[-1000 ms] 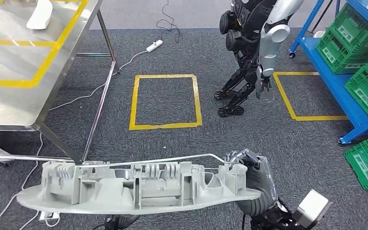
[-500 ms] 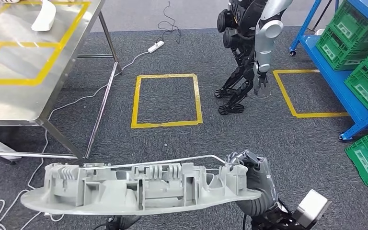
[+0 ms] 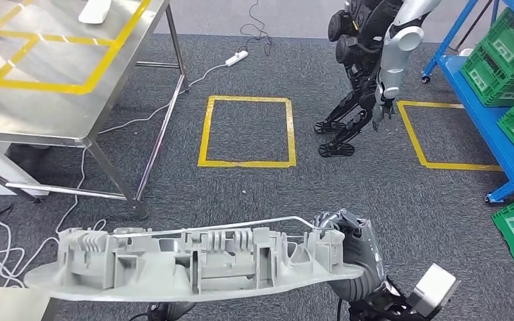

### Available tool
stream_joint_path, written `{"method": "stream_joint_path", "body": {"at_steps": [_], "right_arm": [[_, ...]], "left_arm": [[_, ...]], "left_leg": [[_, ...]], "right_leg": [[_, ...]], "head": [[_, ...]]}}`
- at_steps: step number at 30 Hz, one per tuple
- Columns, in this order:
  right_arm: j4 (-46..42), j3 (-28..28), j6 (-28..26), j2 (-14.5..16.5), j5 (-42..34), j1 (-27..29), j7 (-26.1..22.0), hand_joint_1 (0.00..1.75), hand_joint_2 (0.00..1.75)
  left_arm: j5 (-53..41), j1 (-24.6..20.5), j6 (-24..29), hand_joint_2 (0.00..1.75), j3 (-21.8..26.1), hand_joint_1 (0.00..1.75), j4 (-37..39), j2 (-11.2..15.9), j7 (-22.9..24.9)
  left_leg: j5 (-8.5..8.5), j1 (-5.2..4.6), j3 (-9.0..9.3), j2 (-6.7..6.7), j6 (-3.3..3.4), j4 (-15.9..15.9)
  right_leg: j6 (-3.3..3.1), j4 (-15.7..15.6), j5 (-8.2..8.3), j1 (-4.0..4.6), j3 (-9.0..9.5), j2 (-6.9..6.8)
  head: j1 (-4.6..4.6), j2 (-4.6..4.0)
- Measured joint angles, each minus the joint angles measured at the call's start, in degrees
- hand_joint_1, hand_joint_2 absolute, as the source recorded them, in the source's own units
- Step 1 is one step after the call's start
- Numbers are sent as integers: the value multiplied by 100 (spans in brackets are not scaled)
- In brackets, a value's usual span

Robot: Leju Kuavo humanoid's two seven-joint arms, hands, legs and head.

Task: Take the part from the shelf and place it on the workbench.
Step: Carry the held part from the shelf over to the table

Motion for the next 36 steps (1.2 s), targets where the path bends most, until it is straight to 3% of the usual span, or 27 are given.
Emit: {"method": "stream_joint_path", "body": {"at_steps": [3, 4, 5, 6, 7, 9, 10, 12, 16, 18, 24, 27, 29, 31, 33, 34, 35, 36], "right_arm": [[8, -1, 10, -3, -1, 10, -4, 175, 175], [13, 0, 13, -3, -1, 12, -4, 175, 175], [19, 1, 16, -3, -1, 13, -4, 175, 175], [26, 1, 22, -3, 0, 12, -4, 175, 175], [30, 1, 27, -3, 5, 10, -4, 175, 175], [33, 1, 35, -3, 32, -7, -4, 175, 175], [33, 1, 36, -2, 55, -17, -4, 175, 175], [32, 3, 37, -2, 98, -29, -6, 175, 175], [36, 11, 42, 2, 112, -19, -6, 175, 175], [37, 15, 43, 2, 114, -15, -6, 175, 175], [36, 16, 39, 0, 136, -10, -6, 175, 175], [33, 16, 44, -1, 137, -10, -7, 175, 175], [24, 16, 53, 0, 143, -13, -9, 175, 175], [14, 16, 65, -2, 159, -17, -11, 175, 175], [14, 19, 71, -3, 179, -11, -13, 175, 175], [19, 20, 71, -4, 187, -2, -13, 175, 175], [25, 20, 71, -6, 192, 6, -13, 175, 175], [29, 20, 70, -7, 194, 12, -13, 175, 175]], "left_arm": [[0, -4, 12, 175, -35, 0, -1, 1, 6], [0, 0, 20, 175, -45, 0, -1, 3, 10], [0, 3, 31, 175, -59, 0, 0, 5, 19], [0, 5, 45, 175, -76, 0, 0, 6, 41], [0, 5, 59, 175, -97, 0, 0, 6, 74], [-1, 4, 81, 175, -133, 0, 0, -4, 154], [-2, 4, 90, 175, -148, 0, 0, -9, 182], [-2, 6, 101, 175, -170, 0, 0, -18, 214], [-1, 8, 110, 175, -219, 0, 0, -11, 237], [0, 11, 110, 175, -249, 0, 0, -6, 240], [49, 15, 132, 175, -270, 0, 2, 9, 254], [89, 19, 151, 175, -290, 0, 2, 20, 286], [107, 22, 169, 175, -309, 0, 2, 30, 304], [129, 26, 184, 175, -319, 0, 2, 41, 312], [150, 40, 189, 175, -323, 0, 4, 54, 320], [155, 52, 190, 175, -327, 0, 7, 61, 323], [158, 64, 190, 175, -336, 0, 9, 67, 325], [160, 71, 190, 175, -347, 0, 10, 73, 326]], "left_leg": [[156, -39, -202, -73, 78, 8], [198, -60, -269, -100, 90, 12], [237, -82, -327, -122, 98, 14], [270, -104, -374, -141, 103, 15], [297, -122, -405, -155, 106, 15], [357, -142, -448, -160, 88, 17], [386, -140, -467, -153, 68, 18], [442, -132, -507, -131, 11, 19], [392, -151, -526, -82, 128, 18], [442, -142, -519, -76, 81, 17], [474, -125, -516, -76, 52, 18], [446, -147, -519, -77, 87, 17], [457, -123, -474, -84, 129, -62], [488, -85, -423, -97, 142, -145], [482, -87, -418, -115, 144, -153], [474, -86, -417, -133, 137, -151], [464, -81, -414, -161, 123, -145], [451, -72, -408, -204, 103, -133]], "right_leg": [[22, 1039, -748, 2, -266, 133], [4, 1269, -833, 5, -282, 141], [-24, 1309, -794, 9, -215, 145], [-65, 1132, -655, 19, -53, 150], [-121, 761, -468, 41, 194, 159], [-251, -73, -252, 97, 684, 171], [-298, -344, -228, 125, 827, 175], [-335, -531, -240, 149, 884, 172], [-173, -600, -244, 141, 859, 180], [-222, -585, -227, 153, 859, 180], [-229, -559, -219, 157, 856, 180], [-206, -588, -221, 143, 861, 177], [-157, -568, -274, 133, 867, 178], [-88, -166, -536, 102, 687, 187], [-12, 636, -916, 37, 267, 189], [20, 967, -1012, 3, 77, 189], [47, 1108, -983, -28, -30, 188], [70, 1013, -822, -56, -31, 194]], "head": [[22, 0], [27, 0], [30, 0], [31, 0], [33, 0], [30, 0], [32, 0], [35, 0], [23, -1], [17, -2], [16, -1], [14, 0], [12, -1], [21, -1], [31, 0], [32, 0], [32, 0], [32, 0]]}}
